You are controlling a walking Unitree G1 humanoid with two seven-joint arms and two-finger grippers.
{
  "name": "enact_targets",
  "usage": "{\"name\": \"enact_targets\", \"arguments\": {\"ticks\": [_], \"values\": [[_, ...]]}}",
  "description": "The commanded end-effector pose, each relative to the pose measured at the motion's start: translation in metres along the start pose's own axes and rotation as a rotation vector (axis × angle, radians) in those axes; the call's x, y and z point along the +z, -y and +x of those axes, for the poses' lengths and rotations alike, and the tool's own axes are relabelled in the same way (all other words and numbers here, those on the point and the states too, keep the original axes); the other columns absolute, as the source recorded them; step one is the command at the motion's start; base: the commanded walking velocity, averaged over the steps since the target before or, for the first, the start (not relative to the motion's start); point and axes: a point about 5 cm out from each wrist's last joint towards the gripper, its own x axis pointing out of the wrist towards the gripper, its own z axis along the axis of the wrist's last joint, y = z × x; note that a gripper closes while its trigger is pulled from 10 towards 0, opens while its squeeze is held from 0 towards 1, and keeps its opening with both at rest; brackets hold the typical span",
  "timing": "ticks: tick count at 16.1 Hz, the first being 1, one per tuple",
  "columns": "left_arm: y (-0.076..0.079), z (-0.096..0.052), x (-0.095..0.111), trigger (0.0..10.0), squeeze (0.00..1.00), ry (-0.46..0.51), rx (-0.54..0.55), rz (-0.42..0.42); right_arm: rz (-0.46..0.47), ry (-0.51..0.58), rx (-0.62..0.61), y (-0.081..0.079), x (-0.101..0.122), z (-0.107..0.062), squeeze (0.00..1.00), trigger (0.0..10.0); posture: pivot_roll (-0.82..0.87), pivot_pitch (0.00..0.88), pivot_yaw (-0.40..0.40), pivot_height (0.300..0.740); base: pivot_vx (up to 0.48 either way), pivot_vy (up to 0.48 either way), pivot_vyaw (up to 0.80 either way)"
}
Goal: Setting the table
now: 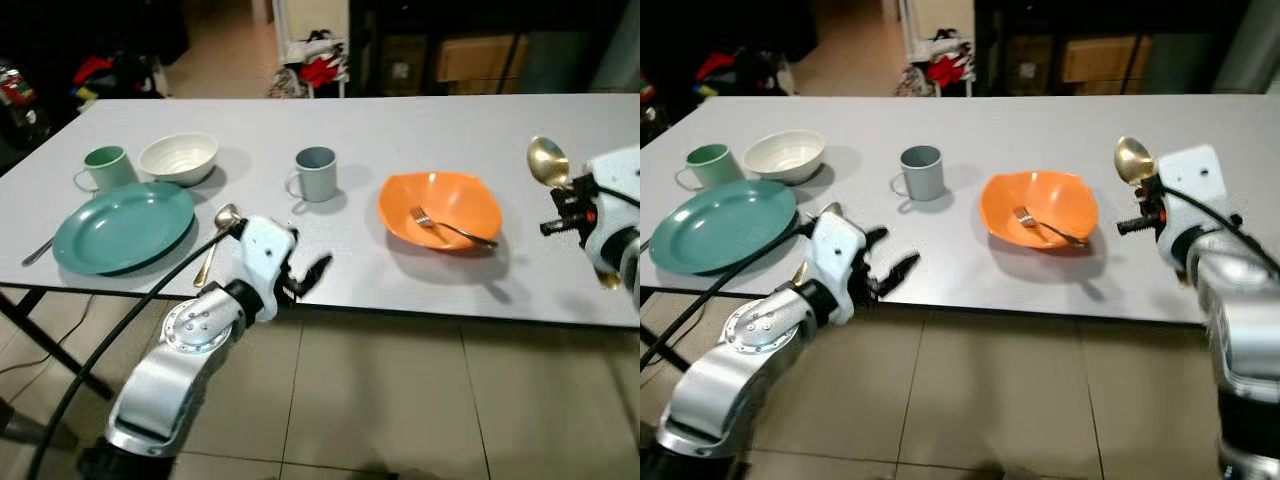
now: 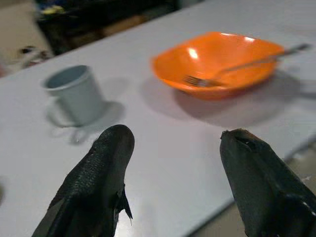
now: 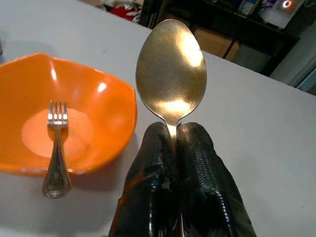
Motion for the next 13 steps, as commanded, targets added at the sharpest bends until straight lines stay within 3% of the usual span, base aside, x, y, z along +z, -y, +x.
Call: {"name": "enact_targets", "arguments": {"ticks": [1,5,7,8,13], "values": [[0.001,-0.001,0.004,10.0,0.0,0.002,-0.037,0.018,-0.025,-0.006,0.049,-0.003,0.001,0.006,0.0,10.0,-0.09,0.009,0.081,0.74,0.0,0.0,0.0],[0.004,-0.008,0.0,10.0,0.0,-0.036,-0.118,0.027,-0.096,0.03,0.311,-0.015,0.006,0.034,0.0,10.0,-0.08,0.001,0.071,0.74,0.0,0.0,0.0],[0.005,-0.009,-0.001,10.0,0.0,-0.043,-0.119,0.021,-0.121,0.03,0.313,-0.015,0.008,0.043,0.0,10.0,-0.08,0.003,0.071,0.74,0.0,0.0,0.0],[0.005,-0.014,-0.005,10.0,0.0,-0.068,-0.118,0.022,-0.167,0.033,0.38,-0.023,0.013,0.06,0.0,10.0,-0.07,0.013,0.062,0.74,0.0,0.0,0.0],[-0.002,-0.023,-0.007,10.0,0.0,-0.094,-0.079,0.026,-0.256,-0.043,0.5,-0.042,0.009,0.089,0.0,10.0,-0.04,0.028,0.036,0.74,0.0,0.0,0.0]]}}
